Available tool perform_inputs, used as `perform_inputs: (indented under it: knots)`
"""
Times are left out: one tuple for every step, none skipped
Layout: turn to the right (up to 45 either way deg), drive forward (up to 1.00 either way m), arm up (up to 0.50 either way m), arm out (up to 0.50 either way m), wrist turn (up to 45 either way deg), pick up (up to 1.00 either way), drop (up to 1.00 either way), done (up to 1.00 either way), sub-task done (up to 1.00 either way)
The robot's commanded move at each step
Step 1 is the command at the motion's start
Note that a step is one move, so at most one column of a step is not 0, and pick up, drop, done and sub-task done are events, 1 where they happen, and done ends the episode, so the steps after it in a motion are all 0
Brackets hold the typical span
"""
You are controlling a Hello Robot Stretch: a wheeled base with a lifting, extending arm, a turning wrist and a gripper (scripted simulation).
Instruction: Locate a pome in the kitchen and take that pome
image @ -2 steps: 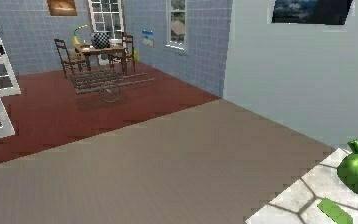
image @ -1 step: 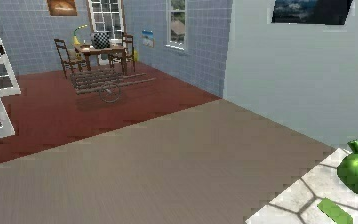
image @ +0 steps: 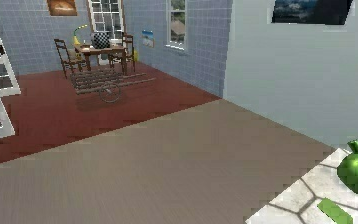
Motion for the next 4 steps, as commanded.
perform_inputs:
  knots:
    - [0.0,0.0,0.0,0.0,45.0,0.0,0.0,0.0,0.0]
    - [0.0,0.0,0.0,0.0,45.0,0.0,0.0,0.0,0.0]
    - [0.0,0.0,0.0,0.0,45.0,0.0,0.0,0.0,0.0]
    - [0.0,0.0,0.0,0.0,27.0,0.0,0.0,0.0,0.0]
